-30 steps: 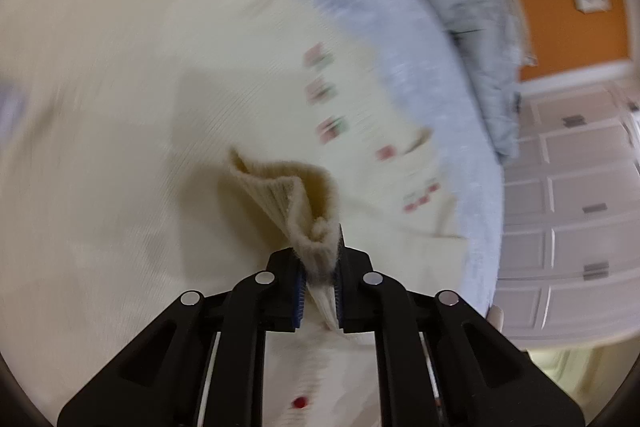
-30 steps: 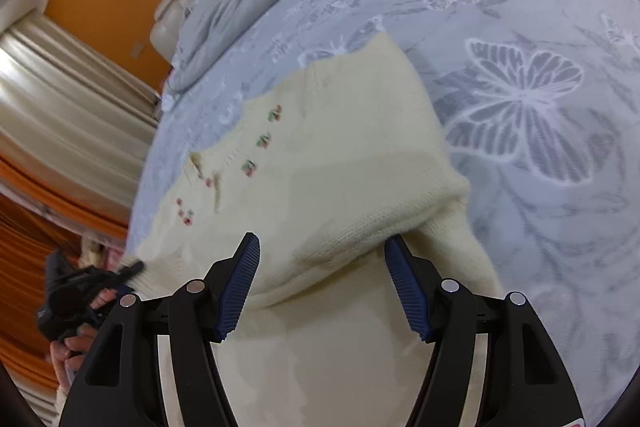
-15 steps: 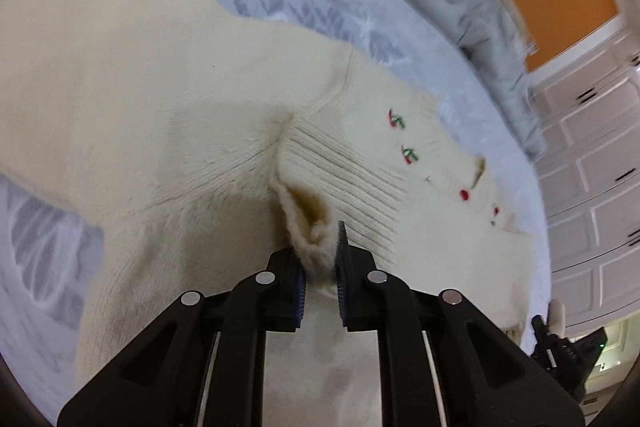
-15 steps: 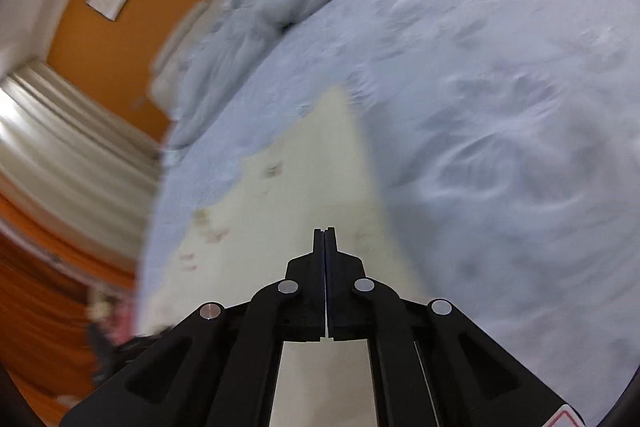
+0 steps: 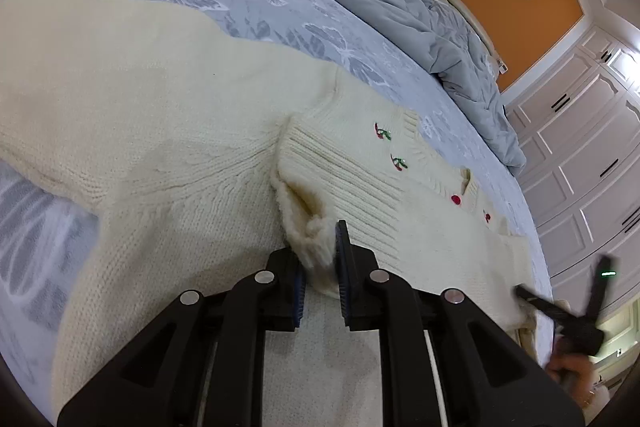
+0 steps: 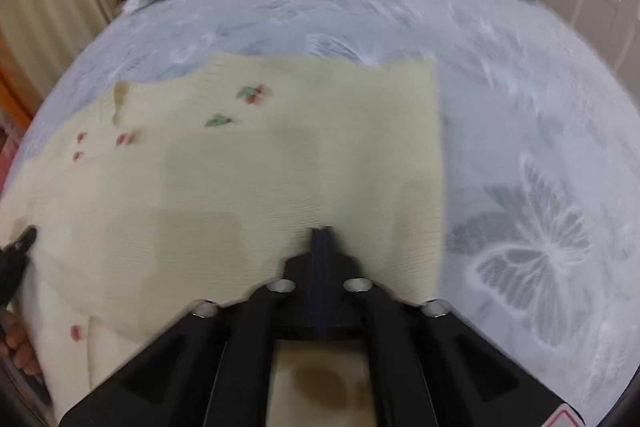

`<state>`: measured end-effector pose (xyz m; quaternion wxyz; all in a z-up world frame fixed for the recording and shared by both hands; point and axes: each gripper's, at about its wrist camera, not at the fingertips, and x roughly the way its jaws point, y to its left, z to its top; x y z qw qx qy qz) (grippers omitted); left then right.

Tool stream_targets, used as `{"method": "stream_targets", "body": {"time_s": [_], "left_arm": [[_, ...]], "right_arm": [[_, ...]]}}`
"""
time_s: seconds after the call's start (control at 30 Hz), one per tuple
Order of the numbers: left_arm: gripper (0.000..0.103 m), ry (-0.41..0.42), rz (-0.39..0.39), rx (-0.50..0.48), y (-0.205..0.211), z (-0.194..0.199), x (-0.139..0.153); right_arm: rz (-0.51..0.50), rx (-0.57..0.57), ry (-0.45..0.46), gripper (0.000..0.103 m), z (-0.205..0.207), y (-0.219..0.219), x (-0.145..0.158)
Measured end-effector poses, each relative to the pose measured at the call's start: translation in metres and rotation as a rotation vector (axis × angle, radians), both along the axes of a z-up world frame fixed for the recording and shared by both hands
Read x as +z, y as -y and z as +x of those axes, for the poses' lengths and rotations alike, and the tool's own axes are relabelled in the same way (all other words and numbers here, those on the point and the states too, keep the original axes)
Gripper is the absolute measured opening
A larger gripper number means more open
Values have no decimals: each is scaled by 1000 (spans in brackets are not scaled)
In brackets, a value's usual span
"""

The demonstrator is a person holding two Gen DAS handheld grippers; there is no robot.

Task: Fold small clothes
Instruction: 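Fold the sleeve across the cardigan front with the right gripper and release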

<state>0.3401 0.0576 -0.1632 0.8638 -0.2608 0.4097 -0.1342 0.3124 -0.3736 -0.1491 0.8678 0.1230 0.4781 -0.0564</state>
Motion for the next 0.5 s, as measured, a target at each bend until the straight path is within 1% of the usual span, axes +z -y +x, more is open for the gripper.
{"method": "stream_targets", "body": {"time_s": [0.03,0.07,0.1,0.17,0.2,0.27,0.3,0.33,0.37,0.4,0.43,0.47,0.5], "left_arm": [[14,3,-3,-1,1,1,-1],[14,6,-4,-1,1,1,-3],[14,11,-4,-1,2,1,-3],[14,17,-16,1,-1,-1,-6],[14,18,-23,3,-3,-3,-6],[14,19,-27,3,-3,-3,-7],[14,16,-31,3,-4,-2,-7],[14,5,-44,3,-5,-1,-5],[15,-13,-61,4,-8,-1,-4],[16,-45,-93,9,-14,-1,-1],[23,-67,-129,23,-22,-5,3],[44,-83,-182,78,-42,-14,10],[56,-67,-223,133,-62,-23,17]], "right_arm": [[70,-39,4,0,-5,12,1],[83,-67,-2,0,-5,16,5],[48,-97,6,0,-10,14,16],[25,-69,31,1,-19,0,27],[15,-53,19,1,-23,-6,25],[-41,-41,-46,0,-29,-15,-2],[-75,-34,-9,0,-37,-20,-2],[-111,-32,-8,0,-42,-22,2],[-131,-42,-26,1,-42,-28,7],[-120,-55,-36,10,-44,-32,16],[-61,-47,-10,13,-55,-36,30],[-37,-39,5,16,-62,-40,38],[-15,-15,20,23,-76,-48,47]]}}
